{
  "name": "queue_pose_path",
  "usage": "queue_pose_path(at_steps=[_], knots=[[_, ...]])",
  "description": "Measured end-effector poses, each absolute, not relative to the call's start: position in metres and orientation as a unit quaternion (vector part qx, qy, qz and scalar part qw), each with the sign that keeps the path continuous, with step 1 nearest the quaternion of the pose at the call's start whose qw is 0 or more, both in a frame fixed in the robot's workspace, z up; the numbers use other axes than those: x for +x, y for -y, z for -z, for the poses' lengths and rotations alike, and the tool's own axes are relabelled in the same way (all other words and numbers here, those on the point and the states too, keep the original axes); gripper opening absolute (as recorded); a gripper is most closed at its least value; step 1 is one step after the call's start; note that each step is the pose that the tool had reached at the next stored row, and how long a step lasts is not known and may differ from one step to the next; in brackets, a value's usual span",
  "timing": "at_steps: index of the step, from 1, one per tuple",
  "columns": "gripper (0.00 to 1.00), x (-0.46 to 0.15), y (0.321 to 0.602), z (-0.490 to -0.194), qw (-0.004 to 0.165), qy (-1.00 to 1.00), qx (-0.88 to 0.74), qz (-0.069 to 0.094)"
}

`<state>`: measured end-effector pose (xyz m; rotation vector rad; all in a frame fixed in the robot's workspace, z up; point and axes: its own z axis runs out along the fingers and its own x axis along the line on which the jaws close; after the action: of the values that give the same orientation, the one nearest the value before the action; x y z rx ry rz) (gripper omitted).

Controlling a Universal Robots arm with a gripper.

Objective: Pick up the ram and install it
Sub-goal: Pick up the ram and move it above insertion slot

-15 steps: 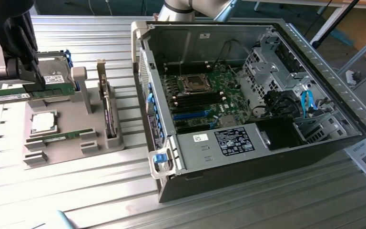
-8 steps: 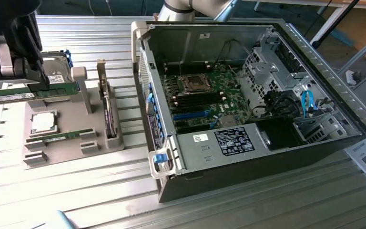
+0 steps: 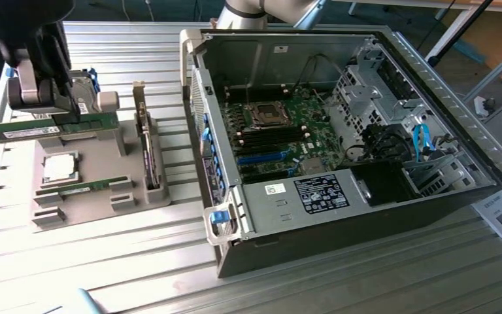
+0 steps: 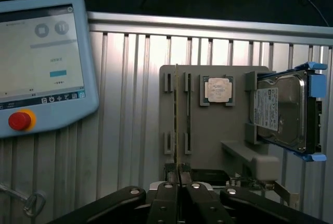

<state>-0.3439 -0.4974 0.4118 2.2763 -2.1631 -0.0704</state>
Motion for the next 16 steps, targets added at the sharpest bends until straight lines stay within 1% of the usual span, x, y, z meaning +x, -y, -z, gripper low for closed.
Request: queue_pose_path(at_steps=[16], knots=[[0.12, -0.310, 0.497, -0.412, 0.000, 0.689, 0.725, 0.022]])
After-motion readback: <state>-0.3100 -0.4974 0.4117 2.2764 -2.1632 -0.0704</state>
